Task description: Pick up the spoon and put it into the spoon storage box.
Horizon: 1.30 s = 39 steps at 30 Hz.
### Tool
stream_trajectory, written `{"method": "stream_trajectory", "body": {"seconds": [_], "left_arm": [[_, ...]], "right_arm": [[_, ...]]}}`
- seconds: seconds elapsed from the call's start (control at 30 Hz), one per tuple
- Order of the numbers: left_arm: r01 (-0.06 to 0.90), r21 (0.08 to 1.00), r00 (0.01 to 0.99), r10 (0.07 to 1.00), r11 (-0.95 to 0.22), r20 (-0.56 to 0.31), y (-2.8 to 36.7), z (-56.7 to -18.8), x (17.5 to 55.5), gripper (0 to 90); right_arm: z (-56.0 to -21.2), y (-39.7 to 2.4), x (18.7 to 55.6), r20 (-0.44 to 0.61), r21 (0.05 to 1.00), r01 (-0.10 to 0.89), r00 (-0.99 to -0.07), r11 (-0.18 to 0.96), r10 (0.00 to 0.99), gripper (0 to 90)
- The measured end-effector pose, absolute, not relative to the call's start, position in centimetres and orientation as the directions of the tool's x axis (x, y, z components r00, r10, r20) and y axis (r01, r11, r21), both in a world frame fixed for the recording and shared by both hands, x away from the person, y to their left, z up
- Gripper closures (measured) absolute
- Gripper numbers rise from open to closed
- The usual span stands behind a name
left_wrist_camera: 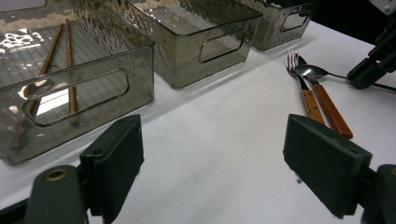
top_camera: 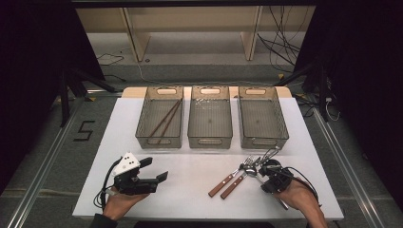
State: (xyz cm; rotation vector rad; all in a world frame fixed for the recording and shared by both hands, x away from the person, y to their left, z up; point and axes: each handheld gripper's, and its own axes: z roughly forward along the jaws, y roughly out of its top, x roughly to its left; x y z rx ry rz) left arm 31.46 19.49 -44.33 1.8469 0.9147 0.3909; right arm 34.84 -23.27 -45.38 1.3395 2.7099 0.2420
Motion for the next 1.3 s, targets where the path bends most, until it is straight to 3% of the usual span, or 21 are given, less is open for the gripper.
{"method": "stream_trajectory", "body": {"seconds": [0.33, 1.3], "left_arm": [[0.415, 0.884, 0.663, 0.738, -0.218, -0.129, 19.48, -44.33, 31.44, 19.8], [0.413, 0.884, 0.661, 0.74, -0.217, -0.127, 19.55, -44.28, 31.45, 19.9]], "right_arm": [[-45.34, -23.05, 34.95, -0.019, 0.18, 0.78, -0.606, 0.599, 0.795, 85.0], [-44.56, -23.77, 34.81, 0.025, 0.273, 0.754, -0.627, 0.598, 0.779, 85.4]]}}
